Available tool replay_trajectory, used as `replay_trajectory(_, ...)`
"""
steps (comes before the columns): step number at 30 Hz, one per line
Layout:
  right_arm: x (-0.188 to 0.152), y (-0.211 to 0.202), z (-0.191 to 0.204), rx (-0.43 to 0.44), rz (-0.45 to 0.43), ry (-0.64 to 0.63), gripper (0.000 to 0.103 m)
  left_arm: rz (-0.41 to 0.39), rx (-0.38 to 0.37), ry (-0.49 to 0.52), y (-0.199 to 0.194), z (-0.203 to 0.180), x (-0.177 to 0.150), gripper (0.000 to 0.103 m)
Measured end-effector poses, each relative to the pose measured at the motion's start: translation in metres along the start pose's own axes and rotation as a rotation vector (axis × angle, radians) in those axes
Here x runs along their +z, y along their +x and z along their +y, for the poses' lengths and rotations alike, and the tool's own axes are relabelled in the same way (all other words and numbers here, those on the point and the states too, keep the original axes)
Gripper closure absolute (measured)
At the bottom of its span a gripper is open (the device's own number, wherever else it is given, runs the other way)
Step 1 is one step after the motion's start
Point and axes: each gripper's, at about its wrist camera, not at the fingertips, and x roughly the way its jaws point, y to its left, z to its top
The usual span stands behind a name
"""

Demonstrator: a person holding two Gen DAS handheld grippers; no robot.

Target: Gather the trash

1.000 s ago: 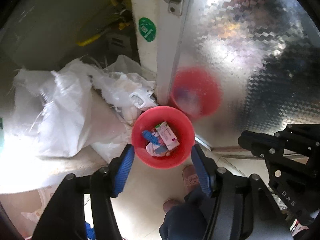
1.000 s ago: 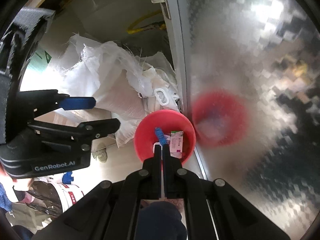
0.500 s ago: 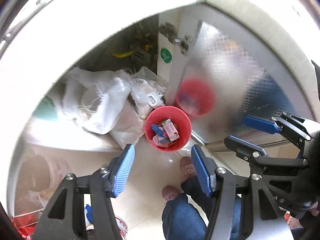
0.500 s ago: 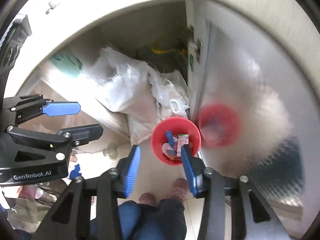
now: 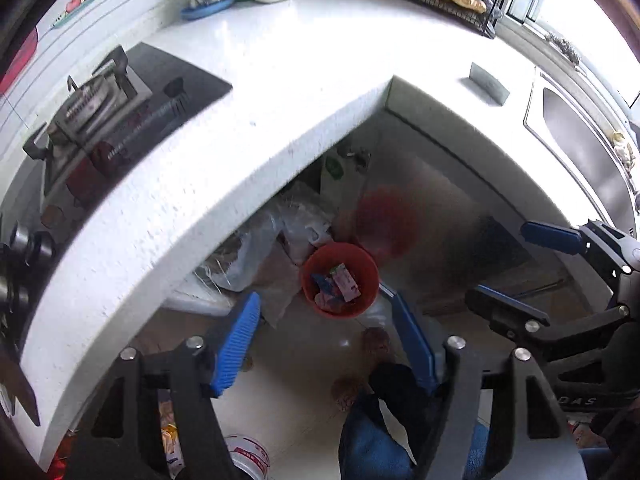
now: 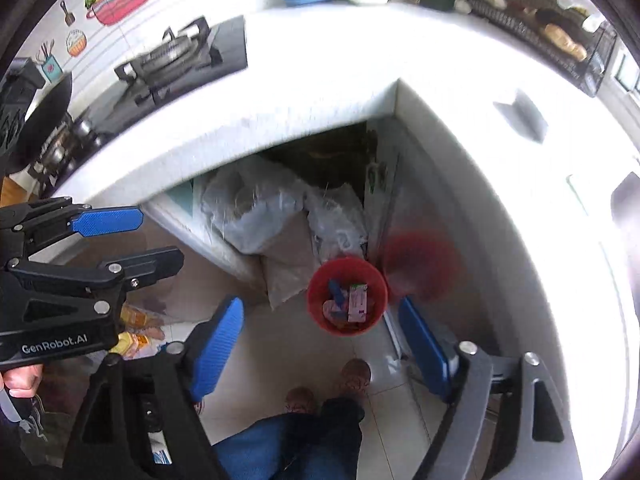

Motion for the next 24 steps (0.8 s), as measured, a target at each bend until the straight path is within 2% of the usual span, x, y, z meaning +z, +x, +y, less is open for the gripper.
replay_trajectory(4,0.012,-0.024,-0.01,-0.02,-0.041,0.02,0.006,-0.023,-0.017,0.033,-0.015,-0.008,0.017,0.036)
replay_trajectory(7,0.02,-0.031,-0.022,-0.052,-0.068,0.034,0.001,-0.03,-0.029,0.055,-0.016,-0.016,0.033,0.036)
replay_trajectory(16,0.046,-0.037,-0.073,-0.117,-0.089,0.075,0.001,-0.079,-0.105,0.062,-0.006,-0.043,0.091,0.036)
replay_trajectory(20,0.058,-0.036,-0.104,-0.113,-0.097,0.092,0.001,-0.086,-0.094,0.083,0.007,-0.059,0.118,0.021)
replay_trajectory(24,0.066,-0.036,-0.124,-0.13,-0.09,0.087,0.001,-0.095,-0.089,0.083,0.02,-0.073,0.141,0.021)
